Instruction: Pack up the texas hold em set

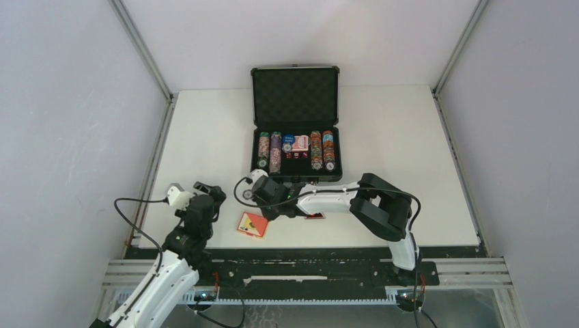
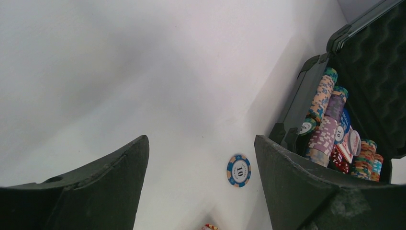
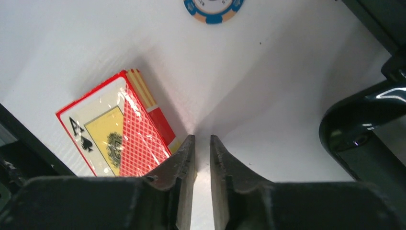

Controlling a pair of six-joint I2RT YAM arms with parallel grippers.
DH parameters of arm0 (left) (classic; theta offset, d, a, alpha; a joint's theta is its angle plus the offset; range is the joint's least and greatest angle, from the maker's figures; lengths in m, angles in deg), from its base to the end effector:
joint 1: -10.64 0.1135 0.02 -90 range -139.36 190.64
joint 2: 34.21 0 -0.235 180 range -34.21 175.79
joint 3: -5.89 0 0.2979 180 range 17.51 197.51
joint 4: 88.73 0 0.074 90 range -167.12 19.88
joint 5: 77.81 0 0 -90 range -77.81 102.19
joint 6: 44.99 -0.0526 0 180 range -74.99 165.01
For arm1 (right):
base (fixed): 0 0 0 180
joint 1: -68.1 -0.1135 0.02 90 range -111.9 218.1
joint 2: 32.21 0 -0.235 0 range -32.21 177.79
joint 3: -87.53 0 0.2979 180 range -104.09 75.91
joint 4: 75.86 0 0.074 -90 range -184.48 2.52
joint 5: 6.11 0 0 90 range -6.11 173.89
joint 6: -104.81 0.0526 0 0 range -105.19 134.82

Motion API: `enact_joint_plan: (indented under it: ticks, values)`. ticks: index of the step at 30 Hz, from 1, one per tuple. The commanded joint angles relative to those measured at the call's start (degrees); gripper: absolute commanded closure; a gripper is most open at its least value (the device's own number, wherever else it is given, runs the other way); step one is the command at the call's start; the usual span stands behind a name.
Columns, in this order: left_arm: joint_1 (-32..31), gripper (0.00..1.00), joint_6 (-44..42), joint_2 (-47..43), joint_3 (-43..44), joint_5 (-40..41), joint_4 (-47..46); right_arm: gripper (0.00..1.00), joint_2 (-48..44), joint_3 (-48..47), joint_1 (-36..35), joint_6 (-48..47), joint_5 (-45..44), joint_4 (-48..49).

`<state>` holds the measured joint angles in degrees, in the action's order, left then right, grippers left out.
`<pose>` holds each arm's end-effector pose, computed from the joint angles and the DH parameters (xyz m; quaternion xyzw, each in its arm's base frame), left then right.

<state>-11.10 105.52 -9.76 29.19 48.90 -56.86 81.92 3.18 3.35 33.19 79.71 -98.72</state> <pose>0.1986 -0.0454 0.1415 -0.4186 0.7370 -0.0893 0.5231 0.1960 0.4066 0.0795 -0.3620 0.8748 0.1865 0.2624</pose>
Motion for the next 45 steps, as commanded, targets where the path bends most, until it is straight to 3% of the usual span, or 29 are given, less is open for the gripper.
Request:
enact_joint_plan:
  ticks: [1, 6, 14, 27, 36, 41, 45]
  values:
    - [0.3, 0.15, -0.7, 0.9, -1.0, -0.8, -2.6, 0.69, -4.2, 0.6, -0.4, -1.1, -3.2, -0.8]
    - [0.4, 0.16, -1.6, 0.5, -1.1, -1.4, -3.2, 0.43, -5.8, -0.8, 0.7, -3.0, -2.1, 1.0]
    - [0.3, 0.18, -3.3, -4.1, -2.8, -3.7, -5.5, 0.17, -6.4, -1.0, -1.8, -11.3, 2.2, 3.9]
    - [1.0, 0.18, -4.2, -3.1, -3.1, -5.7, -7.0, 0.05, -3.0, -1.0, -5.8, -18.0, 10.4, 6.0]
    - [1.4, 0.18, -4.3, -2.6, -3.1, -6.4, -7.7, 0.05, -0.2, -1.2, -5.7, -18.4, 5.8, 5.3]
    - [1.6, 0.18, -4.4, -2.0, -3.0, -6.8, -8.0, 0.12, 0.7, -1.9, -5.7, -18.6, 4.4, 4.6]
    - [1.7, 0.18, -4.5, -2.2, -3.1, -6.9, -8.0, 0.09, -0.3, -1.6, -5.7, -18.7, 2.2, 4.4]
